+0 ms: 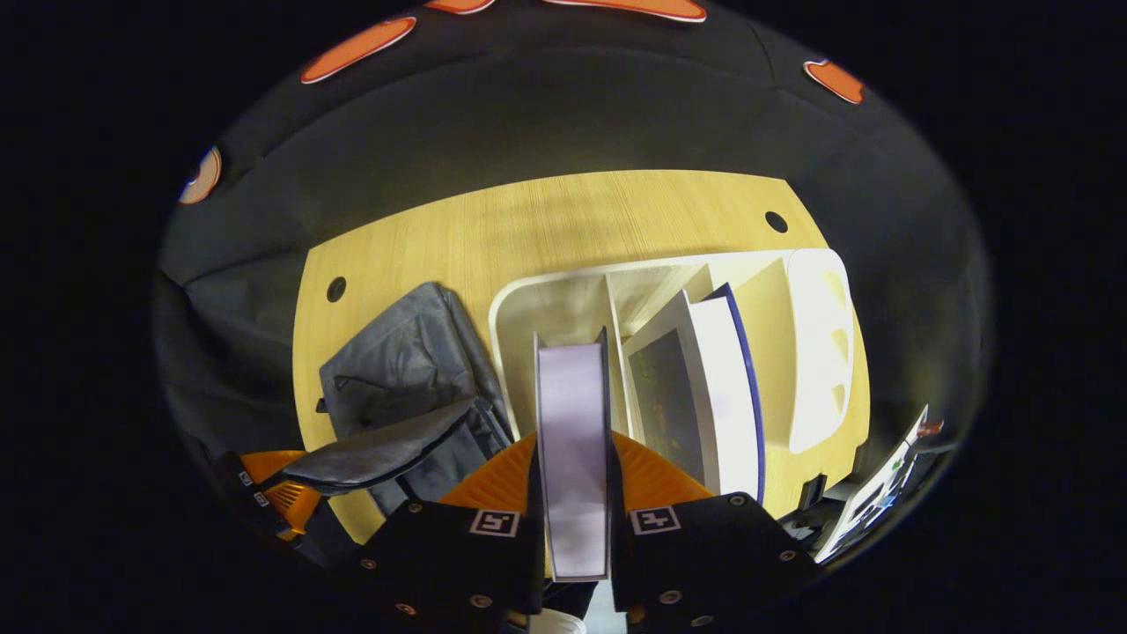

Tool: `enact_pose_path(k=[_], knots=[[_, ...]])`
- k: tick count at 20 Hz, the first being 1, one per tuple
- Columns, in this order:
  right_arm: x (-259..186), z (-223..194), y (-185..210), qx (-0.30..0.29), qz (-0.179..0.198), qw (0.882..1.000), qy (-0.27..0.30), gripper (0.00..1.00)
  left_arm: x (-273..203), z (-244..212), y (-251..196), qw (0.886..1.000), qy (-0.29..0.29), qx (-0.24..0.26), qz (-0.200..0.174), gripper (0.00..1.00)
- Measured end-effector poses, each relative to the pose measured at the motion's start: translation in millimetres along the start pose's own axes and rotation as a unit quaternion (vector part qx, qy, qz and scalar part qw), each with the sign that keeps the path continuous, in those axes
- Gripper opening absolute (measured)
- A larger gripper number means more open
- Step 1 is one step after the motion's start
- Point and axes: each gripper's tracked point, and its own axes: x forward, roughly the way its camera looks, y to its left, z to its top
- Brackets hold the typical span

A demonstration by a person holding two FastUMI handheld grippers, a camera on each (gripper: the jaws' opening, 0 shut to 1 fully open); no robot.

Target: Open the schoolbag, grab two books from the bookshelf and put them into the schoolbag.

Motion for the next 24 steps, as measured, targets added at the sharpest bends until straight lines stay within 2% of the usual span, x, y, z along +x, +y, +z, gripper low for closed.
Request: enact_pose_path(k=[8,11,13,15,17,21,23,24], knots=[[-113,3,-21,0.039,0.011,0.995,-0.097,0.29,-5,-3,-4,1.000,-0.010,-0.002,-0.010,0.01],[-159,-14,-39,0.086,0.028,0.986,-0.140,0.29,-6,-2,-2,1.000,-0.007,0.011,-0.007,0.01],[-185,-30,-53,0.125,0.048,0.976,-0.174,0.29,-6,1,-1,1.000,-0.005,0.021,-0.001,0.01],[-204,-54,-57,0.172,0.093,0.960,-0.201,0.29,-5,4,-1,1.000,-0.002,0.025,0.003,0.01],[-204,-66,-70,0.218,0.140,0.938,-0.231,0.28,-6,6,-3,1.000,0.001,0.029,0.004,0.01],[-162,-85,-69,0.315,0.210,0.889,-0.258,0.28,-9,10,-3,0.999,0.000,0.043,0.012,0.01],[-125,-103,-53,0.366,0.251,0.861,-0.248,0.28,-12,14,-2,0.999,-0.006,0.050,0.018,0.01],[-106,-113,-43,0.395,0.272,0.843,-0.244,0.28,-14,14,-1,0.998,-0.008,0.053,0.020,0.01]])
